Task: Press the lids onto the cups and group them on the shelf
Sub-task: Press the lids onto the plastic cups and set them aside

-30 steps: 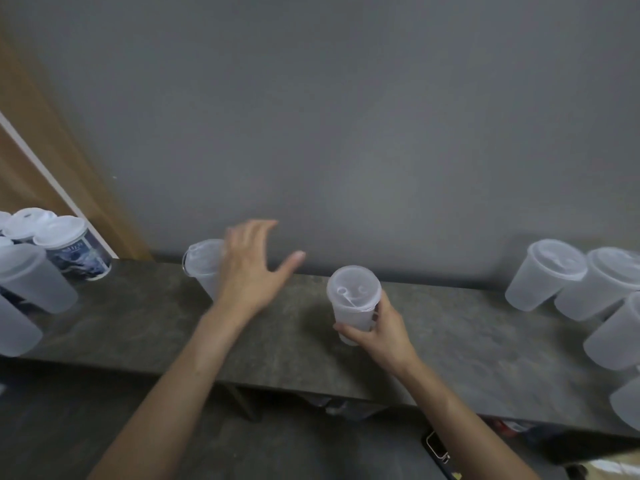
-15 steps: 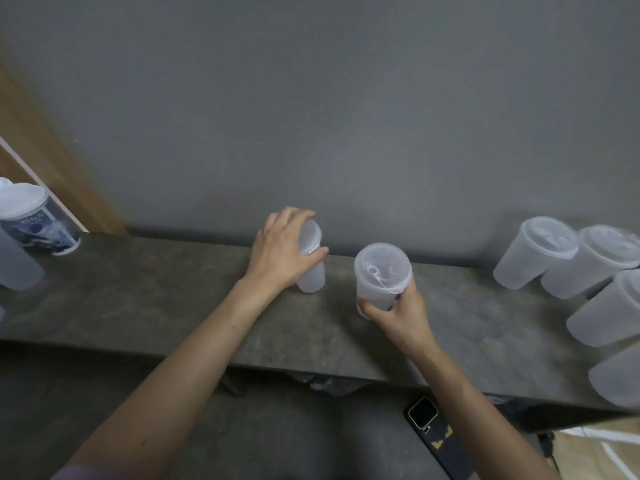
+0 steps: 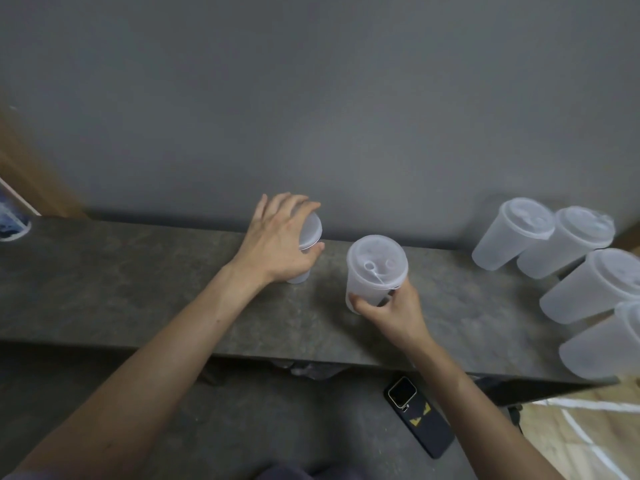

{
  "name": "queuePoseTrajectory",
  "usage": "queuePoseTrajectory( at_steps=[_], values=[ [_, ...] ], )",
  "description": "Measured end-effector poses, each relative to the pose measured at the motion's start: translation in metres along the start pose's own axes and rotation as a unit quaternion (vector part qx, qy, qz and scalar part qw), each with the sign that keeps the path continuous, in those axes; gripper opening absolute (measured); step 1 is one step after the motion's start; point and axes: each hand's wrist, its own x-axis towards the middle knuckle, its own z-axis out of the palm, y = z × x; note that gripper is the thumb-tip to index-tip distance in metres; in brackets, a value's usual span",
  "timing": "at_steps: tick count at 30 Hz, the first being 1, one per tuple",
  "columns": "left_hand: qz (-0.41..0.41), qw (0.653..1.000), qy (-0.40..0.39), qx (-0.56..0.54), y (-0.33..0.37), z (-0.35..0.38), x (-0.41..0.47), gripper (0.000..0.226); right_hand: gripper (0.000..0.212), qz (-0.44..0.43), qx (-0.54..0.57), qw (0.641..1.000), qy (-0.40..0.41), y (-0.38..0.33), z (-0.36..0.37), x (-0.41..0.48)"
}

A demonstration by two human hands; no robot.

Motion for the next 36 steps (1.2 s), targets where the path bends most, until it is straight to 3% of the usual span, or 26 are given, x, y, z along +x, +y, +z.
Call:
queuePoseTrajectory(
  at_steps=[5, 12, 15, 17, 18, 21, 23, 29, 36],
  values=[
    [0.005, 1.0, -0.019, -0.004, 0.005, -0.004, 0.0, 0.072, 0.047, -0.005, -0.005, 1.0, -0.012, 0.001, 0.001, -0.003],
    [-0.005, 0.999, -0.025, -0.022, 0.005, -0.011, 0.003, 0.069, 0.053, -0.01, -0.005, 1.0, -0.018, -0.001, -0.003, -0.004],
    [0.044, 0.996, 0.046, -0.06, 0.019, -0.015, 0.003, 0.052, 0.056, -0.011, -0.001, 1.0, -0.013, 0.002, -0.003, -0.006],
    [0.093, 0.977, 0.126, -0.144, 0.038, -0.018, 0.003, 0.034, 0.059, -0.014, 0.002, 1.0, -0.003, 0.004, -0.003, -0.009],
    [0.108, 0.968, 0.119, -0.191, 0.051, -0.019, 0.002, 0.032, 0.06, -0.014, 0.006, 1.0, 0.004, 0.004, -0.002, -0.01],
    [0.129, 0.959, -0.069, -0.244, 0.083, -0.009, -0.002, 0.059, 0.06, -0.022, 0.015, 1.0, 0.01, 0.003, -0.001, -0.012],
    [0.134, 0.958, -0.128, -0.221, 0.09, 0.013, -0.005, 0.075, 0.063, -0.039, 0.015, 0.999, 0.001, 0.002, -0.001, -0.011],
    [0.109, 0.948, -0.005, -0.298, 0.089, 0.048, -0.014, 0.073, 0.072, -0.039, 0.019, 0.999, -0.004, 0.012, -0.003, -0.015],
    [0.093, 0.933, 0.005, -0.347, 0.085, 0.051, -0.022, 0.074, 0.07, -0.044, 0.032, 0.999, -0.002, 0.026, -0.001, -0.014]
  ],
)
